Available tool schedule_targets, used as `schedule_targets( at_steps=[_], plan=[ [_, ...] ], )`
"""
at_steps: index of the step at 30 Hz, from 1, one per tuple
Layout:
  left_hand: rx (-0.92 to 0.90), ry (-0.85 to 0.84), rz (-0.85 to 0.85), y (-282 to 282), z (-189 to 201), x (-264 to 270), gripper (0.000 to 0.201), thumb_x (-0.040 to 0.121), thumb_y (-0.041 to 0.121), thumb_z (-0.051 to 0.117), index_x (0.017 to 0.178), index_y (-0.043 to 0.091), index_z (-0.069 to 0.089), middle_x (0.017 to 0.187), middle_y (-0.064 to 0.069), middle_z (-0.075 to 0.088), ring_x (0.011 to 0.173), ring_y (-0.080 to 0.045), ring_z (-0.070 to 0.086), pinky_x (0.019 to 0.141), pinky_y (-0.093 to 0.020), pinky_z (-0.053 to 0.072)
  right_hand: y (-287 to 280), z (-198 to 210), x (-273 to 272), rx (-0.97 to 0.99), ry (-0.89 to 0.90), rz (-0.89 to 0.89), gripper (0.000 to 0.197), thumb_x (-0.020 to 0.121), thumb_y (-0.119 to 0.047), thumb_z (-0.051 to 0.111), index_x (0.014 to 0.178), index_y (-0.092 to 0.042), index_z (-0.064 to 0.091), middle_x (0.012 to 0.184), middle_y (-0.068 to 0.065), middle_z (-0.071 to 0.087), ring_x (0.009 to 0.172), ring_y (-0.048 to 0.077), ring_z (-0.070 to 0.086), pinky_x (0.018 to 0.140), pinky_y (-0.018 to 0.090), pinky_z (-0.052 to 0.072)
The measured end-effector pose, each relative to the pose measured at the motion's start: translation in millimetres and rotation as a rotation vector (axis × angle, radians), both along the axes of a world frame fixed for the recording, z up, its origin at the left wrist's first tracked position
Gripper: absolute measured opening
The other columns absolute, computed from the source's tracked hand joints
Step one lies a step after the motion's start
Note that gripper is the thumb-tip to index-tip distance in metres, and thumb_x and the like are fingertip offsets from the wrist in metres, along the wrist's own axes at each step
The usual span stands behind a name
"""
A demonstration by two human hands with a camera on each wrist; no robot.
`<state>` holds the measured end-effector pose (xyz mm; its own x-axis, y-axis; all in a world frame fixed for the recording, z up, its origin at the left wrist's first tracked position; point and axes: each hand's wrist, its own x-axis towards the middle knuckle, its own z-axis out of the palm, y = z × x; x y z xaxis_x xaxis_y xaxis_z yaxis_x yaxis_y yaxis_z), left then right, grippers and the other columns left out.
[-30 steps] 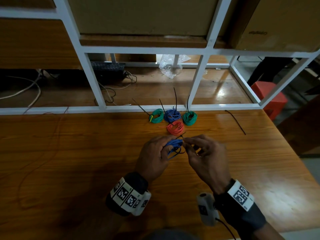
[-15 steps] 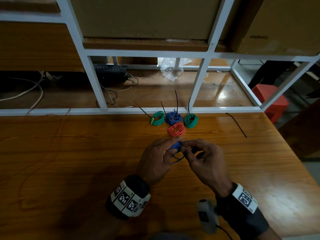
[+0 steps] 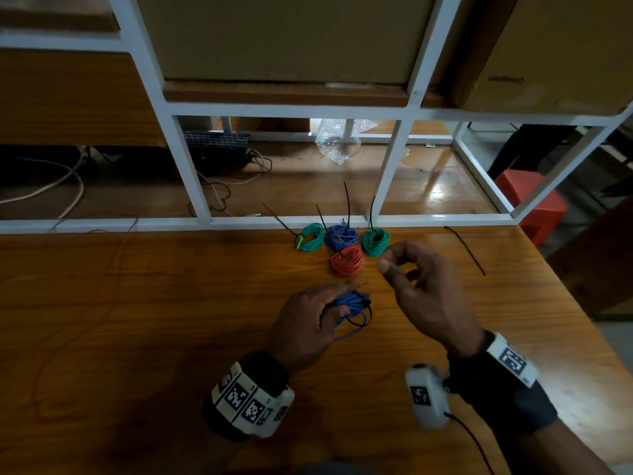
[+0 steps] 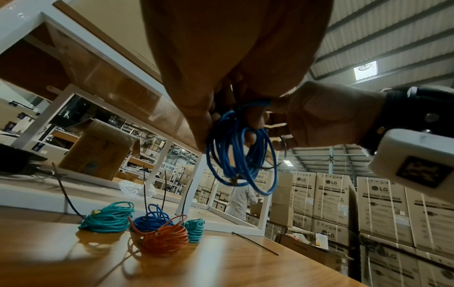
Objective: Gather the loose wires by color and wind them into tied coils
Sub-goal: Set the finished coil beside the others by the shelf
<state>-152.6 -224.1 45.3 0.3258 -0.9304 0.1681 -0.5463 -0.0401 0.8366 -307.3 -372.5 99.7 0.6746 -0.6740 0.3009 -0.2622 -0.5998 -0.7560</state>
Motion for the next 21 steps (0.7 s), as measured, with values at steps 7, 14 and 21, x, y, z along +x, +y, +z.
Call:
schedule_targets(
  at_steps=[7, 14, 21],
  plan=[
    [0.0, 0.063, -0.006, -1.2, 4.9, -1.9, 0.037, 0.097, 0.029, 0.055, 0.133, 0.026, 0.062, 0.13, 0.008, 0.065, 0.117, -0.007, 0.061, 0.095, -0.034, 0.054, 2.4, -11.0, 4.4, -0.028, 0.137, 0.108, 0.005, 0.089, -0.029, 0.076, 0.086, -0.032, 0.074, 0.09, -0.016, 0.072, 0.082, 0.007, 0.068, 0.067, 0.046, 0.056],
    [-0.02, 0.025, -0.027, -3.6, 13.4, 5.8, 0.035, 0.099, 0.021, 0.06, 0.134, 0.026, 0.061, 0.133, 0.005, 0.064, 0.121, -0.012, 0.059, 0.097, -0.028, 0.05, -1.1, 8.9, 5.0, -0.093, 0.042, 0.013, 0.008, 0.097, -0.022, 0.068, 0.09, -0.024, 0.066, 0.09, -0.014, 0.068, 0.087, -0.002, 0.063, 0.068, 0.018, 0.047],
    [0.008, 0.031, -0.067, -3.1, 5.3, 5.2, 0.035, 0.101, 0.025, 0.057, 0.135, 0.024, 0.061, 0.131, 0.007, 0.063, 0.119, -0.008, 0.058, 0.095, -0.029, 0.051, -23.3, 37.8, -4.4, -0.054, -0.04, -0.075, 0.013, 0.104, -0.03, 0.059, 0.097, -0.02, 0.062, 0.093, -0.009, 0.075, 0.093, 0.009, 0.071, 0.08, 0.048, 0.056]
  ],
)
